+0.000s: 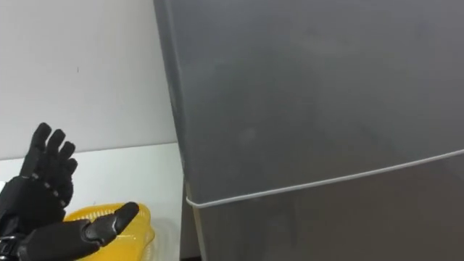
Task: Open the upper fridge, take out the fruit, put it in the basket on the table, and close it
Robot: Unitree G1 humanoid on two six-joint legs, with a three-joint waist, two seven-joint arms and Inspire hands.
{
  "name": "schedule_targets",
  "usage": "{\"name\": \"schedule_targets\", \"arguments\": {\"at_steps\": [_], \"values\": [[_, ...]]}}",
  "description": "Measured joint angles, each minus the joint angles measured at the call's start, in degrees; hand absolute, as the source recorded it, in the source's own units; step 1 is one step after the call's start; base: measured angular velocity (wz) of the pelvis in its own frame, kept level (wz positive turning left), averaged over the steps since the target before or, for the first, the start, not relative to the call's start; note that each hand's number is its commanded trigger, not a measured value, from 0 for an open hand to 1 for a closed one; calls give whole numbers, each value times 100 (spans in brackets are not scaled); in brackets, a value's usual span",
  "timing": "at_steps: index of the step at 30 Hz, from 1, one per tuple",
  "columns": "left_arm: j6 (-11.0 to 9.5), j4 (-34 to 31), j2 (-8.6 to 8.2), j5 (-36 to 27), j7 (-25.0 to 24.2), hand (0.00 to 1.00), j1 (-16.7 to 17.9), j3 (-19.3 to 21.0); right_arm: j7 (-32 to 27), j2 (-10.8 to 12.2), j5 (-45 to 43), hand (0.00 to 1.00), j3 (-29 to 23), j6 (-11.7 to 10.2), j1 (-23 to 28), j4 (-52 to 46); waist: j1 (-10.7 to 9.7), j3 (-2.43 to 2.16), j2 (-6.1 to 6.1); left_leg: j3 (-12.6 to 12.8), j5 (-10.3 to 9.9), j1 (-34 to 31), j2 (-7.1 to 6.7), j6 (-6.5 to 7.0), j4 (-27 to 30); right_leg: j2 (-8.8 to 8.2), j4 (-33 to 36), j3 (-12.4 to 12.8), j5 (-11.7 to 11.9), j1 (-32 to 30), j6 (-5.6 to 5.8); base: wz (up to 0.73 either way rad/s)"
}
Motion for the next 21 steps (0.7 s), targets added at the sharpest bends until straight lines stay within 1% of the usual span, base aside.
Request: {"name": "schedule_targets", "arguments": {"at_steps": [4,6,8,9,10,12,15,17,21], "values": [[65,0,-1,-41,-330,0,0,-86,2,-4,2,0,1,-12,0,-17,-33,-1,3,15,0,-24,4,0,0,7,6,4,11,-33,-8,0],[175,0,0,-140,-530,0,0,-123,2,-5,2,0,1,-11,1,-19,-43,-6,12,20,0,-28,10,0,0,21,7,4,23,-42,-17,0],[218,0,0,-215,-658,0,-1,-181,2,-6,5,0,5,-10,2,-19,-42,-26,40,29,0,-23,18,0,0,29,9,9,29,-43,-24,0],[259,0,0,-215,-752,0,-1,-195,2,-9,9,0,6,-10,2,-25,-41,-24,35,54,0,-17,26,0,1,35,14,13,34,-42,-30,0],[278,0,3,-215,-793,0,-1,-198,1,-12,9,0,14,-8,0,-34,-40,-41,63,65,0,-15,31,-1,2,37,16,13,37,-42,-35,-4],[357,0,11,-215,-905,0,-8,-242,-2,-46,8,0,168,0,0,-72,-41,-48,73,80,2,-10,39,-4,4,42,23,15,42,-44,-42,-2],[432,0,11,-215,-1094,0,-12,-344,-3,-50,8,0,183,13,-15,-81,-43,-53,81,82,4,-10,41,-7,10,44,32,13,47,-44,-44,0],[443,-1,12,-214,-1224,0,-14,-399,-3,-58,8,0,194,33,-22,-64,-38,-41,62,86,4,-5,41,-7,15,42,42,13,48,-44,-44,0],[453,-2,24,-213,-1478,0,-77,-480,-4,-67,19,0,328,35,-45,1,-41,-46,69,93,7,-2,45,-13,15,42,44,13,48,-43,-45,0]]}}
